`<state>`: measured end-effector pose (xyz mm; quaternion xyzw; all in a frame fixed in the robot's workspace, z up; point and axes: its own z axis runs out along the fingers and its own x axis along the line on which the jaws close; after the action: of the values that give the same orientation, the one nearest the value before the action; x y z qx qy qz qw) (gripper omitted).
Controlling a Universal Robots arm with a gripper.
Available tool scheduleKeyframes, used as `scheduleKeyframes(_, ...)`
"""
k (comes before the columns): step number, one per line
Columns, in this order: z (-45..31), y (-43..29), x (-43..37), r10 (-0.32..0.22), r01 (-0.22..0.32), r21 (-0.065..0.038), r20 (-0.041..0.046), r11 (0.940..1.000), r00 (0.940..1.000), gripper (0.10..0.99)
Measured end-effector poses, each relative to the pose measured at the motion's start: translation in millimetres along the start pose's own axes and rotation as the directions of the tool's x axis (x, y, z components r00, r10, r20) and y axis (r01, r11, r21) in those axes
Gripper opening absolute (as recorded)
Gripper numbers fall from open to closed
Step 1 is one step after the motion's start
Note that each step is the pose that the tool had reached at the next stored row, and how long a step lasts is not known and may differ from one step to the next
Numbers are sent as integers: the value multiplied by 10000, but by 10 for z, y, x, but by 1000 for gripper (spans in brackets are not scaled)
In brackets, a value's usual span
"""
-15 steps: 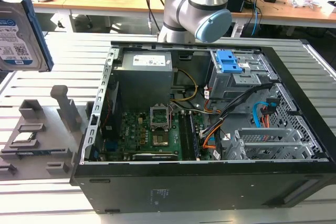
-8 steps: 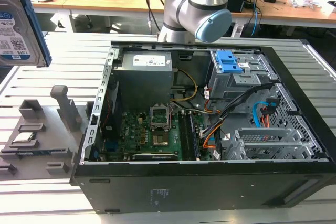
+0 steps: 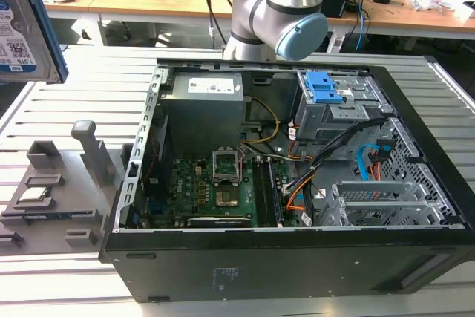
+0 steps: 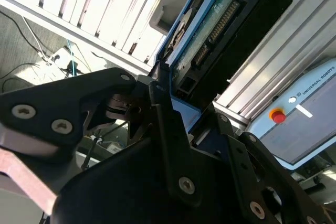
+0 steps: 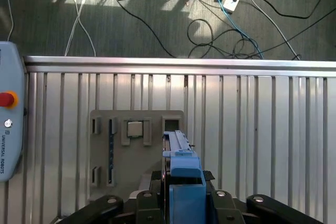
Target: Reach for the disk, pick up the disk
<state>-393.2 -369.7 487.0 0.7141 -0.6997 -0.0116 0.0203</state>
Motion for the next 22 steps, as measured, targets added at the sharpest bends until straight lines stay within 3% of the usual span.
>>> scheduleKeyframes(22,-379,5,5,-1,1,-45,1,10000,10000,369)
